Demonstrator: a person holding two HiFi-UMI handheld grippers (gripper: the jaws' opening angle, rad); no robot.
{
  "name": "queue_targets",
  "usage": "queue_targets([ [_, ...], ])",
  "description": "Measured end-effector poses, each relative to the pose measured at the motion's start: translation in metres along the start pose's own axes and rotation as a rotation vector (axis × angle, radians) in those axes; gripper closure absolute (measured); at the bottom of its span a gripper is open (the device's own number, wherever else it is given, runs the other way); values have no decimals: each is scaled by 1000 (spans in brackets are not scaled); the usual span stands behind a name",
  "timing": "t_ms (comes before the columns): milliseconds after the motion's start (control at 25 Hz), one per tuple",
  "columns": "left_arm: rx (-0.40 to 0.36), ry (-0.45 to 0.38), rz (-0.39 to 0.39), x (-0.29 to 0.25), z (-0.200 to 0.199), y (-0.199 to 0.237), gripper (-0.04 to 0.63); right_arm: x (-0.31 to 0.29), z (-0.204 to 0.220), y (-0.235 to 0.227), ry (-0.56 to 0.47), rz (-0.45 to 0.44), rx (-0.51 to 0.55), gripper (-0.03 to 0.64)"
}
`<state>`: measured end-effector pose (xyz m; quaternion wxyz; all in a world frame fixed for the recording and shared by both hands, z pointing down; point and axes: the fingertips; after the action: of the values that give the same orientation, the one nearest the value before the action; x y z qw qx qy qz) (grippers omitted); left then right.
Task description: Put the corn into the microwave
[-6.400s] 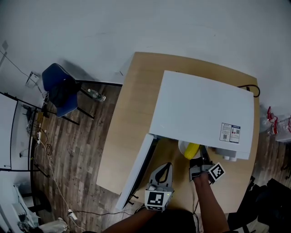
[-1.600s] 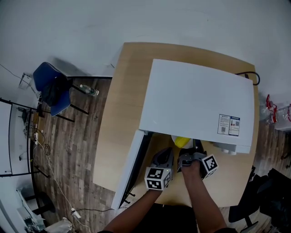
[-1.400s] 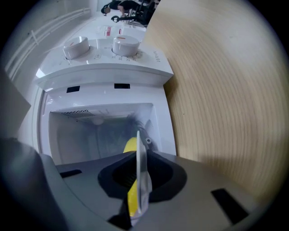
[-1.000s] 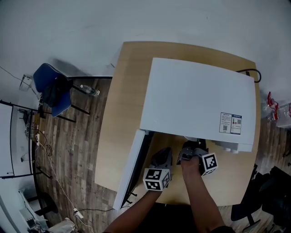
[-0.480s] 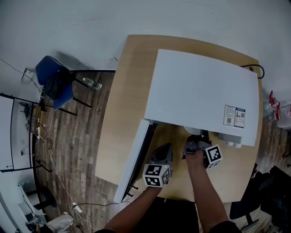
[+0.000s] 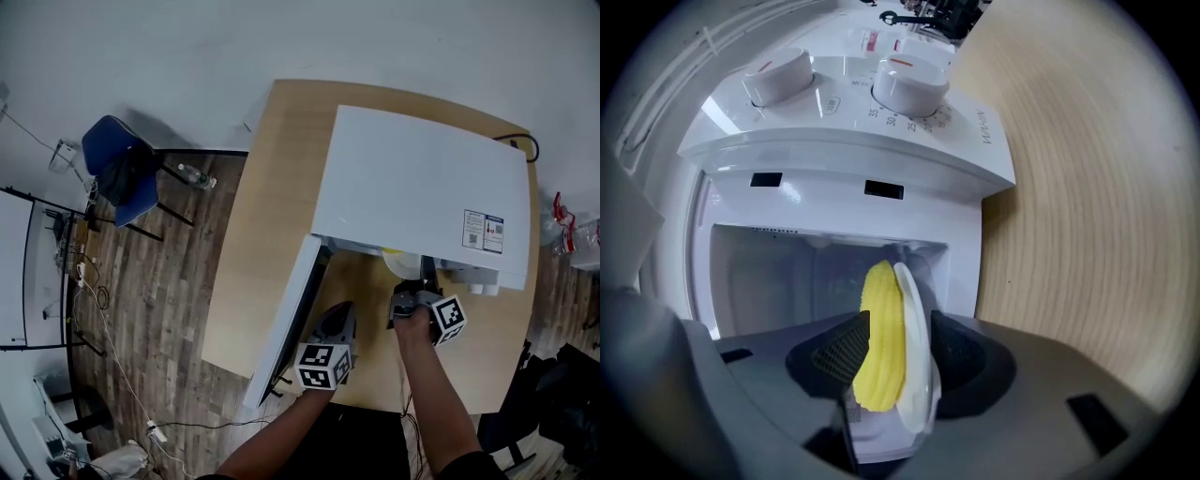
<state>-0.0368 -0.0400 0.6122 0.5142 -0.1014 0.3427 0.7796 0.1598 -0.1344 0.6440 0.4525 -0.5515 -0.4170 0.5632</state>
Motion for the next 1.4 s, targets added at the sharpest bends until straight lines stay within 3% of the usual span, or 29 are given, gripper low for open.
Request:
queue_targets([
  [520,17,11,17,22,17,-10,581,10,18,-3,58,63,-32,345],
  [920,8,-16,36,25,9,-19,580,37,15,-11,92,74,47,347],
  [1040,7,-19,42,26,9,-22,581,43,15,-10,105,62,51,416],
  [1280,79,-22,84,35,10,-32,581,52,19,-10,143,57,63,461],
  [1400,58,-33,91,39,6,-38,581,55,19,-10,155,55,76,494],
])
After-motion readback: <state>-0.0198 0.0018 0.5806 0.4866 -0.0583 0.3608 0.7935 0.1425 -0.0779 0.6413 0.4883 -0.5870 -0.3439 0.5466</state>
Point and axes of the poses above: the fingertips, and each gripper's own axes: x backward along the fingers, y to its left, z out of its underside, and after that the axes turned 2 degrees about -z, right-handed
